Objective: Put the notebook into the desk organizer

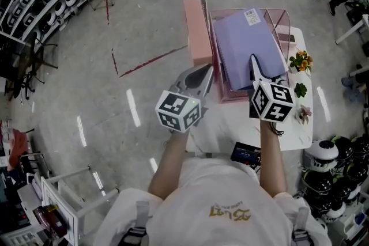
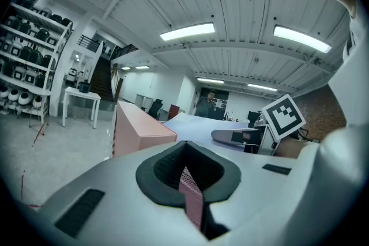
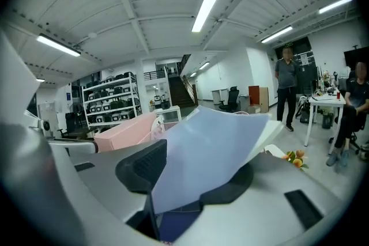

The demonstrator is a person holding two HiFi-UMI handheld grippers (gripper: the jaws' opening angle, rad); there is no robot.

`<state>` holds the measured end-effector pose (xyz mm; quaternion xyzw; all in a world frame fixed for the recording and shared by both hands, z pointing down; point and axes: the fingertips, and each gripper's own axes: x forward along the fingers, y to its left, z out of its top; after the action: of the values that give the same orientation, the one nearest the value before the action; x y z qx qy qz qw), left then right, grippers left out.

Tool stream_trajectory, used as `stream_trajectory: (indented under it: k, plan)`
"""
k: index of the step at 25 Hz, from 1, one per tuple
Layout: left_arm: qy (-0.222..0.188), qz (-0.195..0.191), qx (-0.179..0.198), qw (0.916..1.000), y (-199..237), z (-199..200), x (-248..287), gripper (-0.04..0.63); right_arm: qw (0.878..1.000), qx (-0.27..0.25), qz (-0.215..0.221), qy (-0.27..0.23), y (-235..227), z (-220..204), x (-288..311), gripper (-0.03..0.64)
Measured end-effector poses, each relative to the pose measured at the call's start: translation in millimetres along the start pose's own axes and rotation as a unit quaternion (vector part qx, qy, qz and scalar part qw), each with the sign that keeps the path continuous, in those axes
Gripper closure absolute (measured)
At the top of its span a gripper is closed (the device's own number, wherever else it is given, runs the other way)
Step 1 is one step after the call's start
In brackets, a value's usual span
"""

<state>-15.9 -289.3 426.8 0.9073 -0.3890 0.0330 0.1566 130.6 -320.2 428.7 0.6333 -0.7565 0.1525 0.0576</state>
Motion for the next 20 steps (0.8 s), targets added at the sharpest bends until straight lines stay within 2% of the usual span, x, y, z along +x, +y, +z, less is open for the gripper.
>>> stream_trajectory:
  k: [4, 5, 6, 7, 11, 16, 20]
  plan:
    - [0.003, 0.001, -0.002, 1.0, -1.6, -2.4, -1.2, 0.58, 1.0, -0.01, 0.005, 0.019, 0.6, -0.1, -5.3, 0.409]
    - [0.004, 0.001, -0.002, 1.0, -1.8, -2.5, -1.6, 0.58, 0.999, -0.02, 0.012, 0.035, 3.0, -3.5, -6.2, 0.374]
    - [0.004, 0.001, -0.002, 1.0, -1.8, -2.6, -2.1, 0.58, 0.998, -0.036, 0.018, 0.055, 5.5, -9.2, -6.2, 0.25]
    - [0.004, 0.002, -0.002, 1.0, -1.7, -2.7, -2.6, 0.58, 0.996, -0.051, 0.02, 0.072, 6.5, -15.7, -5.8, 0.238]
    - [0.006, 0.004, 0.002, 1.0, -2.4, -3.4, -3.2, 0.58, 0.986, -0.13, -0.014, 0.105, -1.7, -30.7, -6.6, 0.235]
    - [0.008, 0.007, 0.006, 0.9999, -1.9, -4.9, -2.6, 0.58, 0.961, -0.241, -0.038, 0.127, -3.8, -31.7, -2.5, 0.23]
    - [0.008, 0.005, 0.012, 0.9999, -4.9, -3.4, -4.6, 0.58, 0.953, -0.27, -0.048, 0.125, -4.4, -25.5, -8.9, 0.225]
